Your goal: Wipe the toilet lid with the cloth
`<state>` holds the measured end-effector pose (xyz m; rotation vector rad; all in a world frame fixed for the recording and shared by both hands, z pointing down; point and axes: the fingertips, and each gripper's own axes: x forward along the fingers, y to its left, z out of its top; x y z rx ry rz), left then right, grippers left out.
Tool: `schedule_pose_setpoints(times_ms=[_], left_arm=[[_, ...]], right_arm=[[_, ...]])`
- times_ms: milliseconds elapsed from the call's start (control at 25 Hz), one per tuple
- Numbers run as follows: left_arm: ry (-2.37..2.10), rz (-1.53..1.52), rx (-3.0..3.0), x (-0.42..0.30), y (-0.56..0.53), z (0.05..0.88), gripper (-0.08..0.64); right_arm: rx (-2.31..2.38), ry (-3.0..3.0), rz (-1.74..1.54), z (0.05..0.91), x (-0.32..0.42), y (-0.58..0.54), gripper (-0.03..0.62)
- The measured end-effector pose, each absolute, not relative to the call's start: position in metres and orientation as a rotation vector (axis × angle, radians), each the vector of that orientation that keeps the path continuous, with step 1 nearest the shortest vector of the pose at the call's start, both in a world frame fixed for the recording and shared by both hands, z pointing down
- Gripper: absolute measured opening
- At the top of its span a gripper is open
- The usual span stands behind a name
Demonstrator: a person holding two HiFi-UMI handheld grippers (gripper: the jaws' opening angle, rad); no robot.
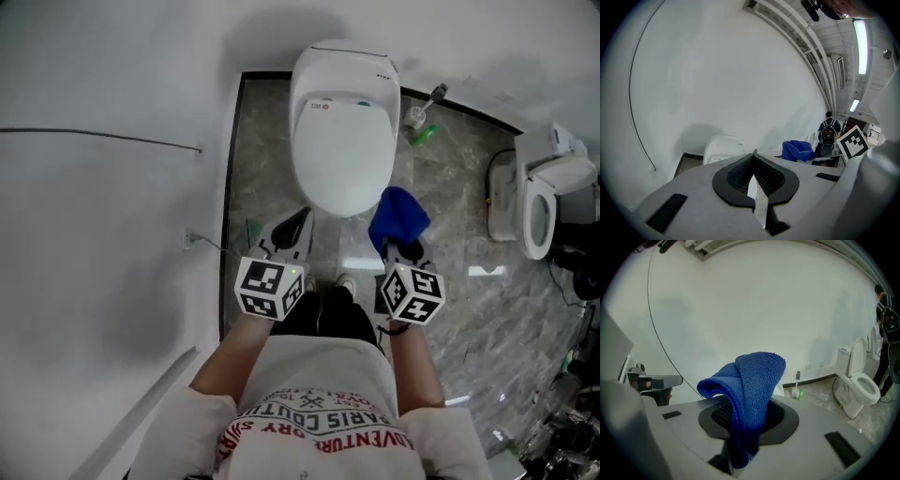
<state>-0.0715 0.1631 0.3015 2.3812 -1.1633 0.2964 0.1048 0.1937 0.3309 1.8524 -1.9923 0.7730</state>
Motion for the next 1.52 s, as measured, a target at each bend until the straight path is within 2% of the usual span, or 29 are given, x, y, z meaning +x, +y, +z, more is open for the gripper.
schedule_pose_setpoints(times_ms=[320,640,1040,1520], left_arm=[[-1.181,0.209,2.486,-0.08,0.193,0.195,0.006],[-1.245,0.187,2.499,-0.081,0.211,0.15,0.006],[-1.284,0.205,2.569,-0.081,0.219,0.111,0.006],[-1.271,0.233,2.572,-0.094,0.227,0.123,0.006]], right_arm=[[1.884,-2.062,0.561,0.217,0.092,0.228,0.098],[1.833,-2.164,0.448,0.157,0.083,0.241,0.097],[1.809,-2.228,0.352,0.124,0.076,0.248,0.098],[1.819,-2.213,0.373,0.138,0.065,0.253,0.098]])
